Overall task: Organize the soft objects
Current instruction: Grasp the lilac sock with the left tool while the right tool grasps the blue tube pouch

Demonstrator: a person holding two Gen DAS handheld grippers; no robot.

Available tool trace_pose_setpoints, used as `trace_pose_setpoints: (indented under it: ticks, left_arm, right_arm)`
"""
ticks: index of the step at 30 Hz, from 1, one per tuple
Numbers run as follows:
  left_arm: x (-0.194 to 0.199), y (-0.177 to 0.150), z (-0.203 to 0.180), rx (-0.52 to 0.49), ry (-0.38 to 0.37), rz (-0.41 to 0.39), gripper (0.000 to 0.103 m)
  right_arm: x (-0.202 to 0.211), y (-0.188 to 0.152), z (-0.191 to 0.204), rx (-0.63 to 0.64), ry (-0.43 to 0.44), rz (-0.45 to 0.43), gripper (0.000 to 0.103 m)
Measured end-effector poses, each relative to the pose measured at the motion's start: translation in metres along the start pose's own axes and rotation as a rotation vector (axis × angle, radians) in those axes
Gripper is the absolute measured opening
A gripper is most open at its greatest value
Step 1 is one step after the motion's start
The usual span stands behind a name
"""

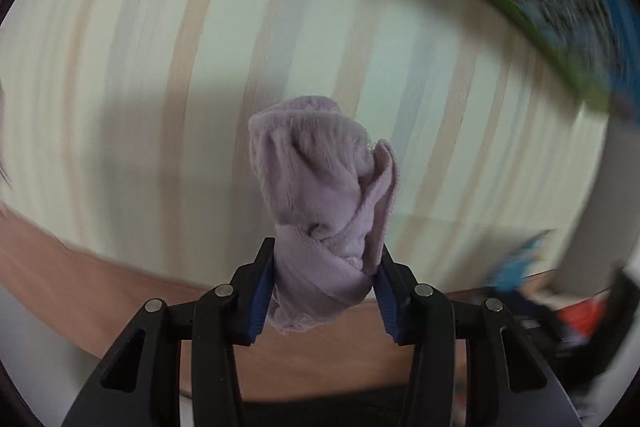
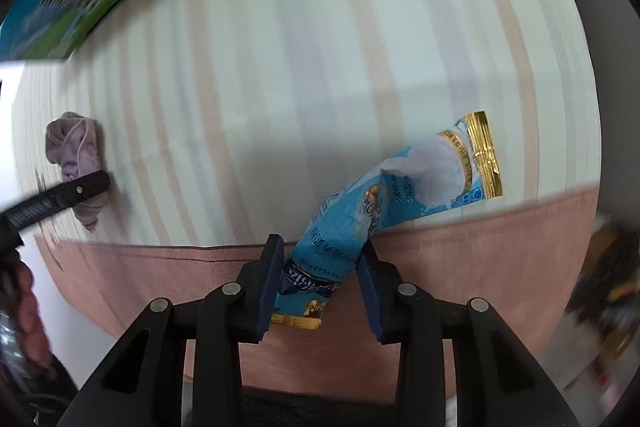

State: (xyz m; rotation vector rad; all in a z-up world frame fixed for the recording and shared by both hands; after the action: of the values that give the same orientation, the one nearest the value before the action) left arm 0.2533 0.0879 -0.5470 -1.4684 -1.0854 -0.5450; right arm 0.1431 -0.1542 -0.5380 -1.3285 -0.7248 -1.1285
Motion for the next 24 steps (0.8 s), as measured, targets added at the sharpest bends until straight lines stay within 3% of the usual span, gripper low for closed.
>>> trace_pose_setpoints:
  ticks: [2,5,7,11,16,18,19,20,24]
  left_arm:
    - [0.001,0.001,0.011,0.063,-0.087,0.008,0.043]
    - [0.003,-0.002,0.023,0.069,-0.094,-0.002,0.054]
    - [0.007,-0.011,0.024,0.028,-0.042,-0.021,0.055]
    - [0.019,-0.016,0.016,-0.061,0.115,-0.085,0.065]
    - [0.012,-0.009,0.004,-0.098,0.256,-0.120,0.065]
    - [0.005,-0.007,-0.002,-0.113,0.310,-0.134,0.062]
    - [0.003,-0.008,-0.004,-0.123,0.333,-0.139,0.051]
    - [0.001,-0.011,-0.005,-0.133,0.351,-0.134,0.036]
    - [-0.015,-0.031,-0.014,-0.164,0.392,-0.121,0.036]
  right_arm:
    - [-0.002,0.004,0.013,0.088,-0.058,0.011,0.039]
    - [-0.005,0.010,0.032,0.177,-0.126,0.022,0.039]
    - [-0.003,0.016,0.042,0.196,-0.138,0.012,0.042]
    - [0.000,0.022,0.046,0.166,-0.072,0.019,0.065]
    - [0.009,0.044,0.016,0.085,-0.034,0.008,0.066]
    - [0.009,0.046,0.013,0.069,-0.032,0.002,0.065]
    - [0.008,0.046,0.012,0.078,-0.039,0.005,0.058]
    - [0.009,0.048,0.007,0.092,-0.048,0.012,0.044]
    - [0.002,0.028,0.011,0.215,-0.122,0.066,0.036]
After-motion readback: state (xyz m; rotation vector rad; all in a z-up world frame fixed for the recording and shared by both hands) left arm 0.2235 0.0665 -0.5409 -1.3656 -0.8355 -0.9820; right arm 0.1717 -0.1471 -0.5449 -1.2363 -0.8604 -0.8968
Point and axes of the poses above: each gripper's, at about its wrist camera, not at the fingertips, and x roughly against the way its jaws point, z to its left, y to its top, the point moved 7 cm from there along -x, roughly the way its jaws point, and after that the axes turned 8 degrees about z, right-handed, at the moved point
